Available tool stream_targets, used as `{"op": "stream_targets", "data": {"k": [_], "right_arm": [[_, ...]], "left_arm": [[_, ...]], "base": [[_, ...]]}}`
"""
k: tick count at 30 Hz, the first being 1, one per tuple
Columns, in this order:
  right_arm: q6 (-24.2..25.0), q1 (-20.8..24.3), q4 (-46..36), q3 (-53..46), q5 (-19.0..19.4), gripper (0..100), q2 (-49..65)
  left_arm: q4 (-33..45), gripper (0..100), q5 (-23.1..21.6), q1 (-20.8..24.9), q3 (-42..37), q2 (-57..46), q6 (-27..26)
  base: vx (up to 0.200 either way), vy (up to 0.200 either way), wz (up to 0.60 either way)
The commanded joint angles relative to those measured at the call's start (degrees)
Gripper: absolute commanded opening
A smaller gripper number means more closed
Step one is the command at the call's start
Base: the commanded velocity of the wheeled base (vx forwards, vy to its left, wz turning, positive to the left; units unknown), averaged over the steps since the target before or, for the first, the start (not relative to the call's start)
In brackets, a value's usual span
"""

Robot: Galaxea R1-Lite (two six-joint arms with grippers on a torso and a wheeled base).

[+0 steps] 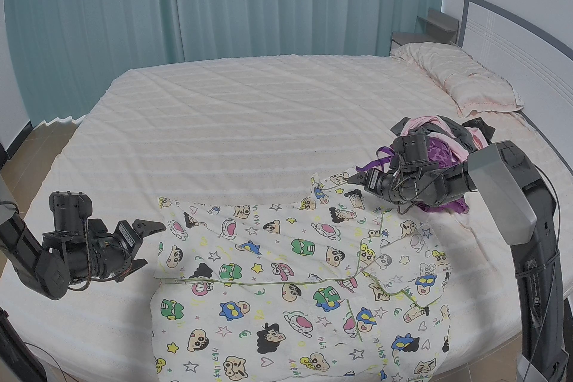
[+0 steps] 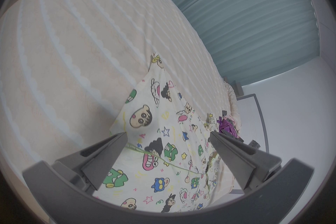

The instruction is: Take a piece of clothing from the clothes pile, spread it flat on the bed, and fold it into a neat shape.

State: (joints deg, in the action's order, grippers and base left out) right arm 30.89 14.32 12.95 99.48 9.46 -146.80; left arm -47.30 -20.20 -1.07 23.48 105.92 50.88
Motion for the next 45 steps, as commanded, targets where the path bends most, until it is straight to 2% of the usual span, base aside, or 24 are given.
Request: {"op": "stream_targets", "data": {"k": [1,7,10,11,18,25,31,45], "right_arm": [[-1.1,-1.2,-0.2,3.7,-0.1,100,-4.6],[-1.0,0.2,-0.4,9.4,-0.1,100,-8.1],[-1.1,1.1,-0.8,10.5,-0.1,100,-8.5],[-1.1,1.3,-1.0,10.7,-0.2,0,-8.6],[-1.0,1.1,-1.3,12.8,-1.3,0,-8.6],[0.8,-1.2,-2.3,15.1,-1.7,0,-8.8],[1.4,-1.8,-2.6,15.1,-4.4,0,-10.9],[2.9,-2.0,-2.7,15.1,-4.7,0,-8.9]], "left_arm": [[-1.0,100,0.0,0.6,-1.9,-0.4,0.3],[-3.3,100,0.0,1.9,-2.7,-0.3,4.8],[-4.3,100,0.0,2.0,-3.9,-0.3,4.8],[-4.6,100,0.0,2.0,-4.1,-0.3,4.8],[-5.3,100,0.0,2.0,-4.7,-0.3,4.8],[-5.3,100,0.0,2.7,-5.0,0.4,4.8],[-5.3,100,0.1,3.2,-5.0,1.0,4.8],[-5.4,100,0.2,3.2,-5.0,1.2,4.8]], "base": [[0.000,0.000,0.00],[0.000,0.000,0.00],[0.000,0.000,0.00],[0.000,0.000,0.00],[0.000,0.000,0.00],[0.000,0.000,0.00],[0.000,0.000,0.00],[0.000,0.000,0.00]]}}
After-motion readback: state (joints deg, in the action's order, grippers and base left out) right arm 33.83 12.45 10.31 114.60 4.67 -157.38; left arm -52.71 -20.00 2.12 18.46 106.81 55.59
